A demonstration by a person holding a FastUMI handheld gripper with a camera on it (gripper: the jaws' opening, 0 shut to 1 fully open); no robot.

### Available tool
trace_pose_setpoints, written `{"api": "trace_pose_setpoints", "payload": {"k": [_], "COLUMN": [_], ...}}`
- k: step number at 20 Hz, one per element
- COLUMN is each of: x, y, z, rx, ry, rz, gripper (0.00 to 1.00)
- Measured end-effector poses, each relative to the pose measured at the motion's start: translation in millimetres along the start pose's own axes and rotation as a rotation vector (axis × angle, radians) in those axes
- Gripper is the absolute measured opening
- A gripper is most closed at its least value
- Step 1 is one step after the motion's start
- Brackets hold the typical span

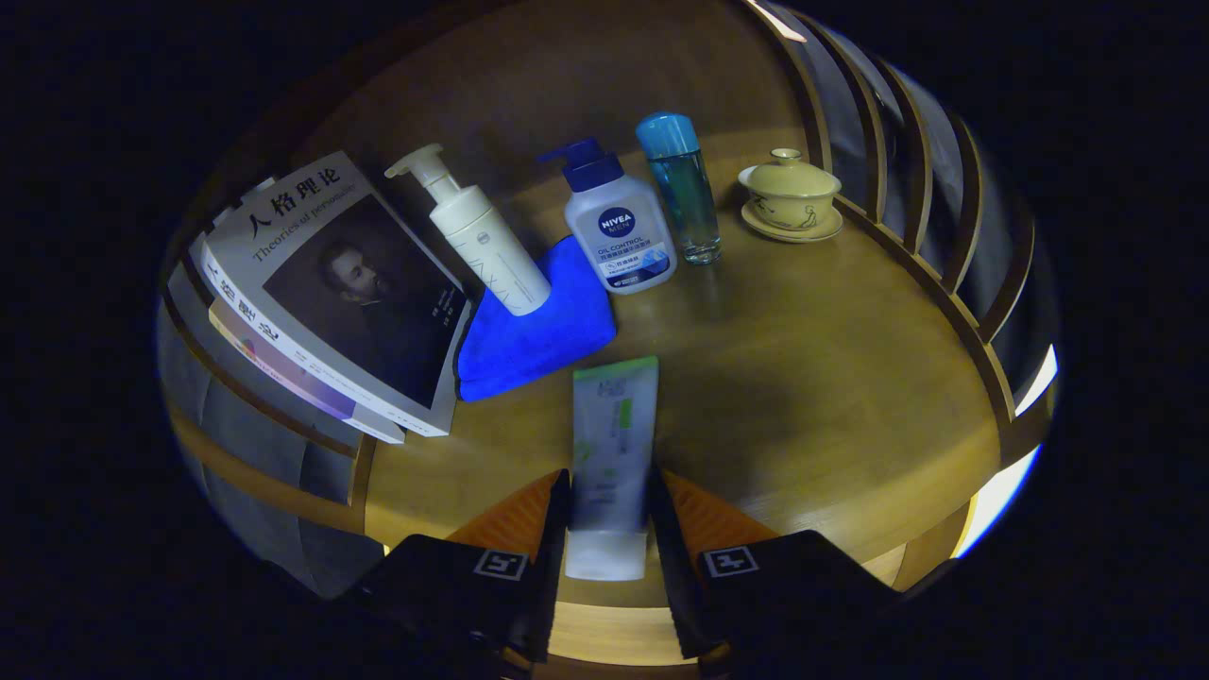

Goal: Pull open the drawer, take out the items inside it, and place them on the countertop above the cabinet.

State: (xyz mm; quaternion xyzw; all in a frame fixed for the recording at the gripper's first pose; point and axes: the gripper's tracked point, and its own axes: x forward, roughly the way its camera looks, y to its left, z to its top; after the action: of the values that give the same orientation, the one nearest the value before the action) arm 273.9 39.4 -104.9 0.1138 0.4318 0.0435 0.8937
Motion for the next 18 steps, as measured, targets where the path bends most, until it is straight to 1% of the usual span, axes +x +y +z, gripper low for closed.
{"api": "trace_pose_setpoints", "payload": {"k": [2, 4, 5, 7, 9, 11, 13, 16, 18], "x": [-4.1, -20.4, -31.6, -63.4, -101.3, -137.3, -166.9, -190.5, -199.3], "y": [6.1, 8.5, 9.2, 18.9, 28.9, 37.4, 34.3, 28.8, 18.0], "z": [2.0, 6.1, 6.8, 5.3, -3.3, -23.6, -46.5, -87.9, -113.4], "rx": [-0.017, -0.062, -0.087, -0.145, -0.189, -0.222, -0.253, -0.307, -0.332], "ry": [-0.04, -0.117, -0.172, -0.318, -0.473, -0.587, -0.687, -0.783, -0.826], "rz": [0.012, -0.007, -0.021, -0.013, 0.01, 0.049, 0.053, 0.056, 0.031], "gripper": [0.67, 0.8, 0.86, 0.98, 0.98, 0.98, 0.98, 0.98, 0.98]}}
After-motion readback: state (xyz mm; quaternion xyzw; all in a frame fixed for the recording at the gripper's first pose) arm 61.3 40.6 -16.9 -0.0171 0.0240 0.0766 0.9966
